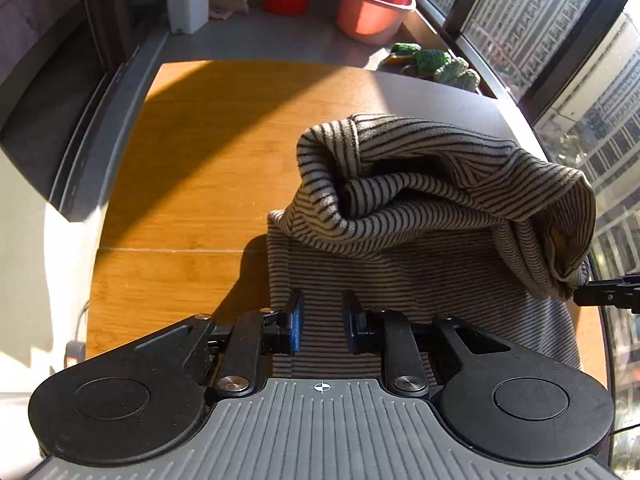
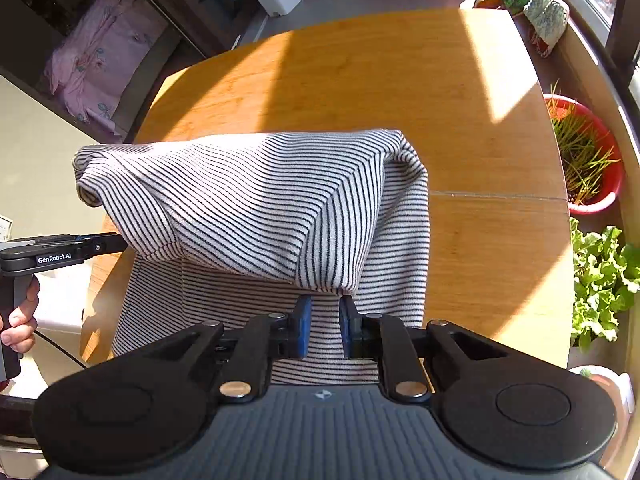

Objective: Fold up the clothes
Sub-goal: 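Lift the hem with both tools and fold it toward the collar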

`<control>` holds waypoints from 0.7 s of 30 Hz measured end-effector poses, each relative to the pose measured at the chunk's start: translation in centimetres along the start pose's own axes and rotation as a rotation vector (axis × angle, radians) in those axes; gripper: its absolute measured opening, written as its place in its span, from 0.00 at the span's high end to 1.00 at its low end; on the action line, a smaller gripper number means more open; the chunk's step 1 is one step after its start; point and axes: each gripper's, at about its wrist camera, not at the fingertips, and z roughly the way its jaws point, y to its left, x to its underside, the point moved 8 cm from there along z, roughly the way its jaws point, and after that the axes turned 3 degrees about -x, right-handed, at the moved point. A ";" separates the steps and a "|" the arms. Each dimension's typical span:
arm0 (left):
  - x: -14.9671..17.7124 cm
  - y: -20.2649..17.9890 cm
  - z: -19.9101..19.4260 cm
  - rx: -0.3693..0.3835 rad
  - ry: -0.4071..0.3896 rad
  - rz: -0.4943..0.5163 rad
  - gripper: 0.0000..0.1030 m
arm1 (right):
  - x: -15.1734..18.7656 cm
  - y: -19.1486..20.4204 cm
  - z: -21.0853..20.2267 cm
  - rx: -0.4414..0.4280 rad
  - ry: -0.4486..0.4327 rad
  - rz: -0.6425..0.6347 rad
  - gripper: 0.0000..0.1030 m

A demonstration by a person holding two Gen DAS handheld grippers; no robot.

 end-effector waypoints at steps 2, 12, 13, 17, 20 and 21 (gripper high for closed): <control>2.1 1.0 0.3 -0.004 0.051 -0.021 0.78 | 2.4 -0.9 0.7 0.042 0.061 0.011 0.88; -1.8 4.3 -3.1 0.221 -0.063 -0.318 0.36 | -0.8 -1.8 -1.8 -0.025 -0.111 0.216 0.26; -2.7 3.9 -2.9 0.240 -0.077 -0.344 0.32 | -1.4 -1.3 -1.4 -0.029 -0.122 0.204 0.25; -4.3 2.2 -1.2 0.298 -0.065 -0.369 0.32 | -3.5 0.3 0.4 -0.018 -0.159 0.155 0.23; -4.1 2.4 -2.2 0.349 -0.100 -0.377 0.26 | -4.1 0.8 1.2 0.018 -0.170 0.124 0.22; -3.9 2.8 -2.6 0.346 -0.112 -0.374 0.24 | -4.1 1.0 1.4 0.031 -0.172 0.114 0.22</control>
